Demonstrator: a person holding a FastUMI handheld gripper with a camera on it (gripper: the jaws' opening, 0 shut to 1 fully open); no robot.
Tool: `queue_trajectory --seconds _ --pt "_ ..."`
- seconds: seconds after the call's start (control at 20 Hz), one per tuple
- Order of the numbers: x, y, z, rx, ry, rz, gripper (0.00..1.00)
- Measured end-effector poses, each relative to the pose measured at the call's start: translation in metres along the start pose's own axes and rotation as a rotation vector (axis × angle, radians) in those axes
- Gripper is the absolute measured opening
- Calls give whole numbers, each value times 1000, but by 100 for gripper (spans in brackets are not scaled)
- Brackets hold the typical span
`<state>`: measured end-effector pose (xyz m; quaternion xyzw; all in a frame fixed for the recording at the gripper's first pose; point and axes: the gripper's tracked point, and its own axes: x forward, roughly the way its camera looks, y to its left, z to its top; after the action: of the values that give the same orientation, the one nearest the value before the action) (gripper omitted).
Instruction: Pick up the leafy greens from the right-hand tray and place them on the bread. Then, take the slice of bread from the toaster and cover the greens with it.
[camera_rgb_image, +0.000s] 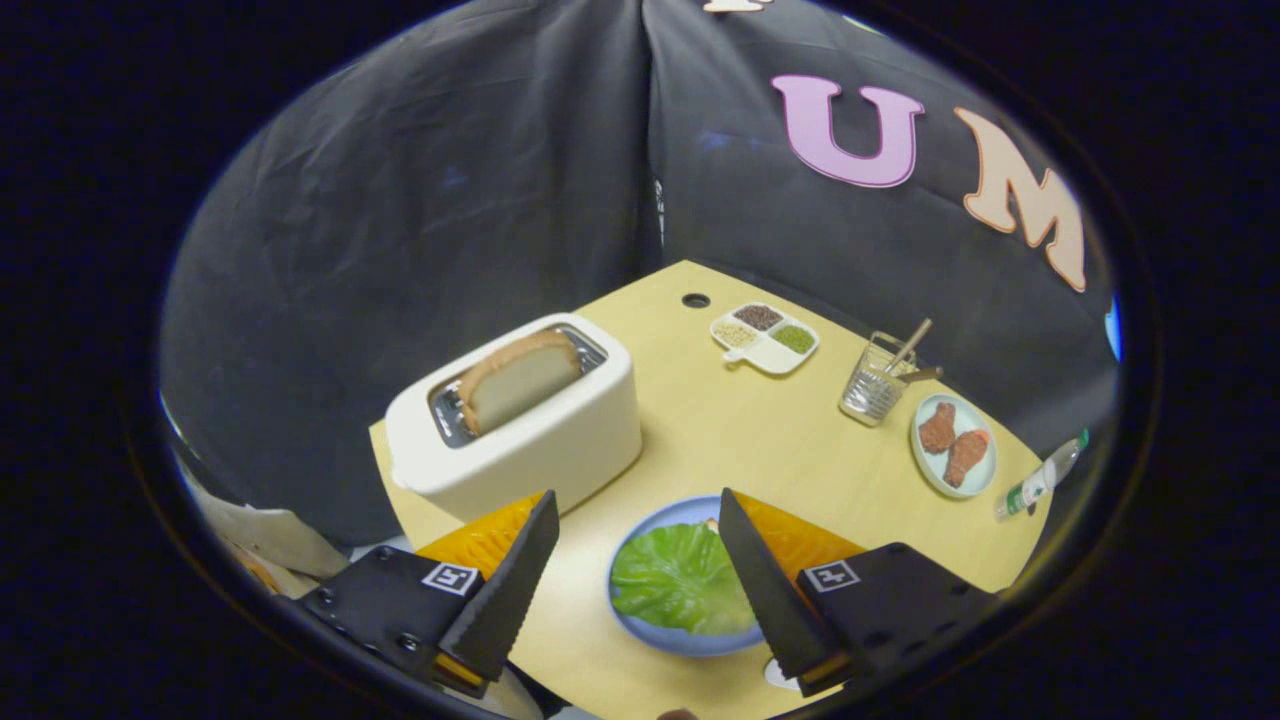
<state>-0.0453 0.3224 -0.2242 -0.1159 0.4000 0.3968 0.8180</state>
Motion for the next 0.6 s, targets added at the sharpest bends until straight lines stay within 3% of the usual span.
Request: queue_trajectory --seconds 0.35,0.6 --pt "13 46 47 127 -19 102 99" --pt "39 58 64 202 6 122 99"
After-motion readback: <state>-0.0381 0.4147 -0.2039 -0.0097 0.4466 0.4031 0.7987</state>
